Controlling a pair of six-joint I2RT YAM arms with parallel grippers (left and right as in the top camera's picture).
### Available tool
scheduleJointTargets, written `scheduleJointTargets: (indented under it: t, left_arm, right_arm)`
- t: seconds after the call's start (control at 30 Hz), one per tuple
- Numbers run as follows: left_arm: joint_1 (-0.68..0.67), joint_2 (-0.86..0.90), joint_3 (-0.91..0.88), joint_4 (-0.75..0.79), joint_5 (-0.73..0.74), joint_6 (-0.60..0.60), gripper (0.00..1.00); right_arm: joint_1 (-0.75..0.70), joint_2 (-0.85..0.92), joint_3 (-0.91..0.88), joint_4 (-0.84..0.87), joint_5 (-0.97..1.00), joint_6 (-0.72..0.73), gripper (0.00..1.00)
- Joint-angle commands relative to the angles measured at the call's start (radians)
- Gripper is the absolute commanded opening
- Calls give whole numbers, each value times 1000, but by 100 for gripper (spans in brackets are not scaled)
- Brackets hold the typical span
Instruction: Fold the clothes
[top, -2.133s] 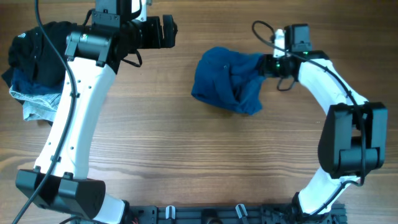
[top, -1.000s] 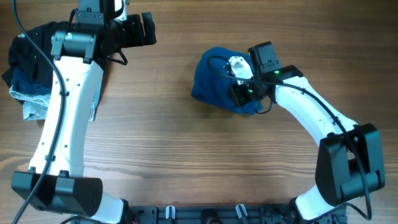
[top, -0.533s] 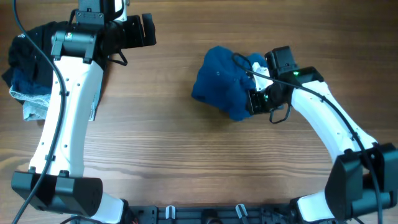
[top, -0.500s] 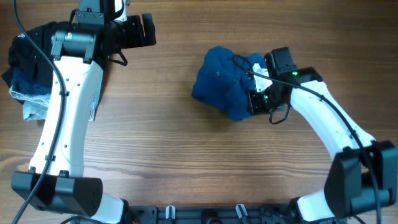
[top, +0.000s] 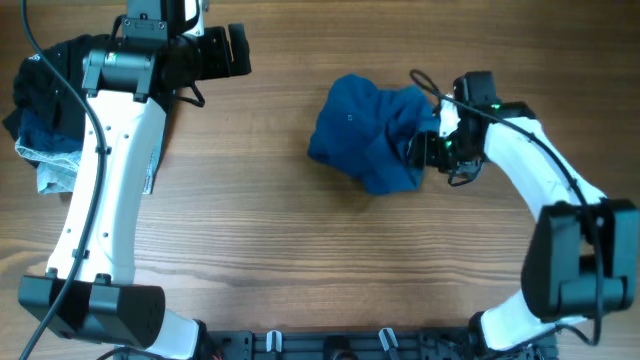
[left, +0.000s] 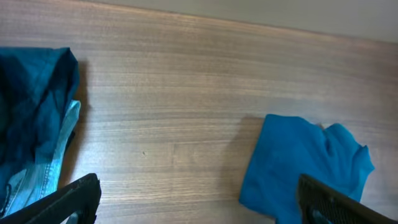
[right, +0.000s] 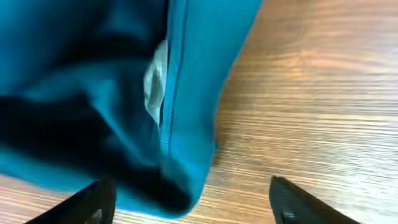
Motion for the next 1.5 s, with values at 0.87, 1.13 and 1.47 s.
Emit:
scheduleJointTargets:
  t: [0.87,1.13,1.47]
  left_arm:
    - [-657,378,-2,64,62,30,99]
    - [-632,483,-2,-69,17,-179,90]
    - [-476,557,-2,-26,-75,-245,95]
  right_arm:
    - [-357,-98,84,105,-195,34,99]
    - [-357,-98,84,105,-171,29,100]
    - [-356,-98,84,103,-168,26,99]
